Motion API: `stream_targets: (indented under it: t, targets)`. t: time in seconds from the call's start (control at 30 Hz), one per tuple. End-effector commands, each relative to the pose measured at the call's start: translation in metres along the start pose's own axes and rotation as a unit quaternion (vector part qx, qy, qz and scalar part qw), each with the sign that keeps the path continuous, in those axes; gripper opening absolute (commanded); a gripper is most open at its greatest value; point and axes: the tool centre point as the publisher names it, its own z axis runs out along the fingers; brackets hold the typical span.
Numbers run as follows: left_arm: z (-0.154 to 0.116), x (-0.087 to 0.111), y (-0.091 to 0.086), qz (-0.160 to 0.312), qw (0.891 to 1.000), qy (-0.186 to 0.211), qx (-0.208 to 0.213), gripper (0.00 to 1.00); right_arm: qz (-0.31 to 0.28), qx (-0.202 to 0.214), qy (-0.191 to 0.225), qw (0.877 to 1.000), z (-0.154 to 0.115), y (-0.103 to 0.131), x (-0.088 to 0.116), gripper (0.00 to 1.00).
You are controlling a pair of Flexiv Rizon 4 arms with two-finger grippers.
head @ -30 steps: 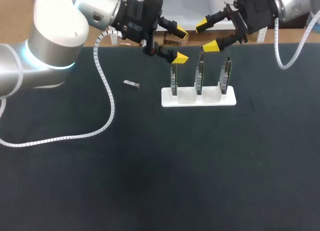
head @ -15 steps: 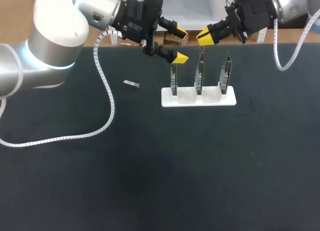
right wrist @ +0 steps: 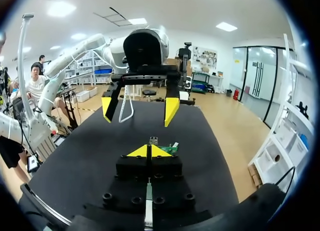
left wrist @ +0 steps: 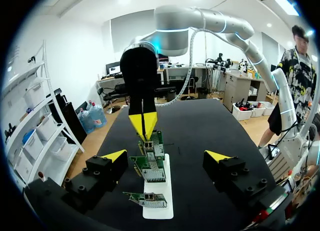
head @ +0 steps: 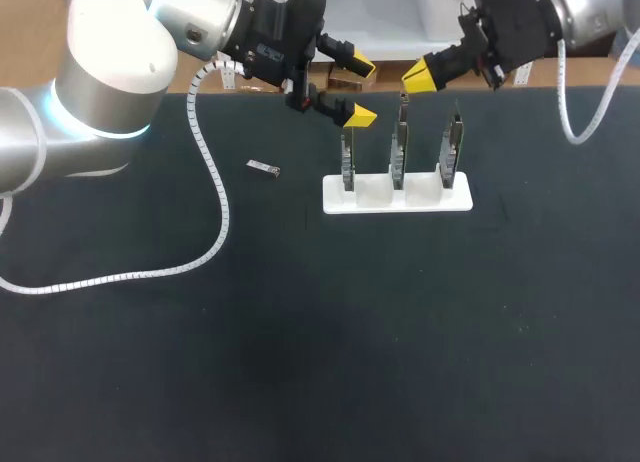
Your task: Pick up the optical module with the left hand, and insert it into the network port with the right hand.
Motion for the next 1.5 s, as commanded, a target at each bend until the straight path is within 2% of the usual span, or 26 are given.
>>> stream_targets:
  t: [0.03, 0.47, 0.8, 1.17, 1.5]
  targets:
    - [0.001, -0.001, 0.001, -0.001, 1.000, 0.003, 0.001, 1.00, 0.000, 0.002, -0.004, 1.000, 0.005, 0.003, 0.004, 0.00]
    - [0.001, -0.001, 0.001, -0.001, 1.000, 0.003, 0.001, 1.00, 0.009, -0.005, 0.000, 1.000, 0.007, 0.003, 0.010, 0.00]
    - [0.001, -0.001, 0.001, -0.001, 1.000, 0.003, 0.001, 1.00, -0.012, -0.006, 0.004, 1.000, 0.003, 0.000, -0.001, 0.00]
    - [0.001, -0.001, 0.001, -0.001, 1.000, 0.003, 0.001, 1.00, 0.009, -0.008, -0.008, 1.000, 0.012, 0.006, 0.018, 0.00]
    - [0.001, -0.001, 0.001, -0.001, 1.000, 0.003, 0.001, 1.00, 0.018, -0.013, -0.013, 1.000, 0.016, 0.007, 0.027, 0.00]
